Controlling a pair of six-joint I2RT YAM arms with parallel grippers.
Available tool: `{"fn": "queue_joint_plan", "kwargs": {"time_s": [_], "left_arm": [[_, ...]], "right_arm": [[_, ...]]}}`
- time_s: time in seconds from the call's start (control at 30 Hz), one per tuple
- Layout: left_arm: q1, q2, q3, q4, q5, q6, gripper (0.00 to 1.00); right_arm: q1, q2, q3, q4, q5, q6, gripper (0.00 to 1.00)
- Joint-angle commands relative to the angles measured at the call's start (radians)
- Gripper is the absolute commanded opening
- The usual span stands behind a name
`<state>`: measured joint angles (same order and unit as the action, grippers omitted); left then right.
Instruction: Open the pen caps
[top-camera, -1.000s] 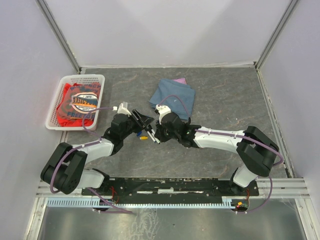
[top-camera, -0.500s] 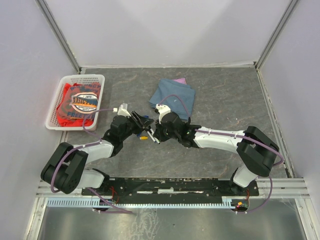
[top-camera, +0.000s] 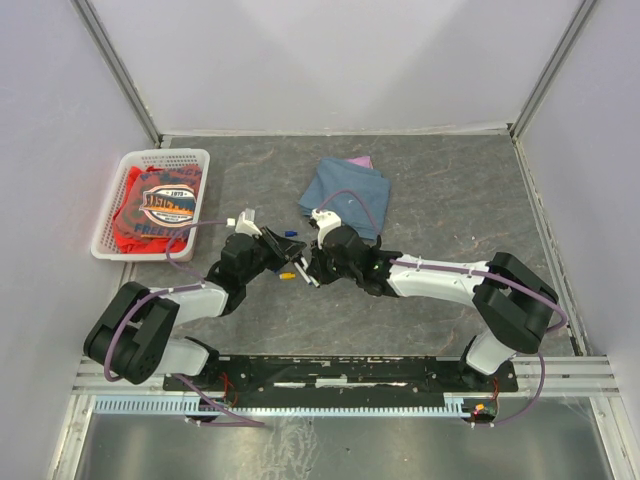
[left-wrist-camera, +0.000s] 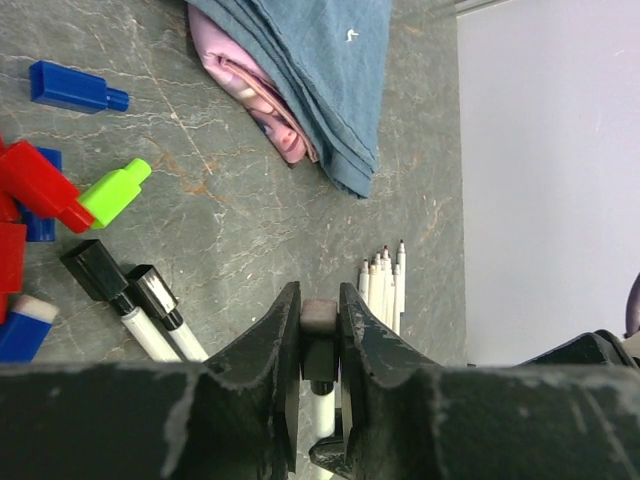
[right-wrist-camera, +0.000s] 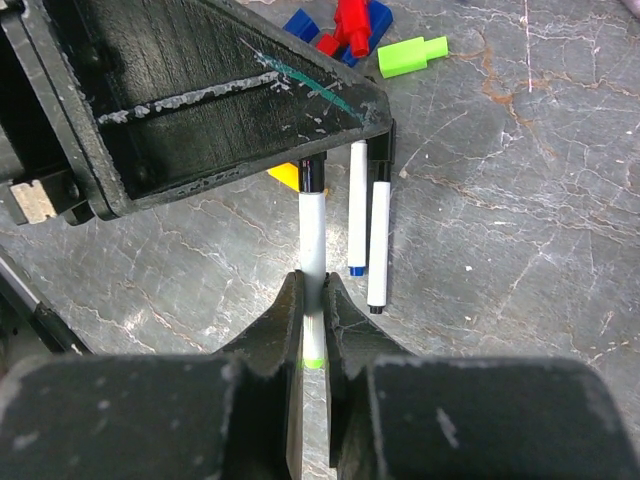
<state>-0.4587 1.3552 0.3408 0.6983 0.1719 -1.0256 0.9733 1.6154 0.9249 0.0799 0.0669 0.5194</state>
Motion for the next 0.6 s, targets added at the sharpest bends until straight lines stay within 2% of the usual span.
{"fn": "queue_joint_plan", "kwargs": {"time_s": [0.0,0.1,0.2,0.37,0.57], "left_arm": [[-0.004,0.004,-0.007,0.081,0.024,-0.043,0.16],[-0.005,0.001,-0.012,0.088,0.024,-0.042,0.03],[-0.004,0.002,-0.017,0.105,0.028,-0.044,0.03],[-0.004,0.011,-0.016,0.139,0.056,-0.052,0.03],[-0.004,0.014,-0.017,0.168,0.075,-0.063,0.03]], "right_arm": [[0.001,-0.029,-0.006,0.047,0.004,0.002,0.01],[-0.002,-0.037,-0.010,0.048,0.004,0.003,0.01],[-0.006,-0.047,-0.011,0.050,-0.001,0.010,0.03],[-0.025,-0.043,-0.010,0.071,-0.043,0.037,0.17],[-0.053,-0.029,-0.010,0.104,-0.101,0.073,0.22]]}}
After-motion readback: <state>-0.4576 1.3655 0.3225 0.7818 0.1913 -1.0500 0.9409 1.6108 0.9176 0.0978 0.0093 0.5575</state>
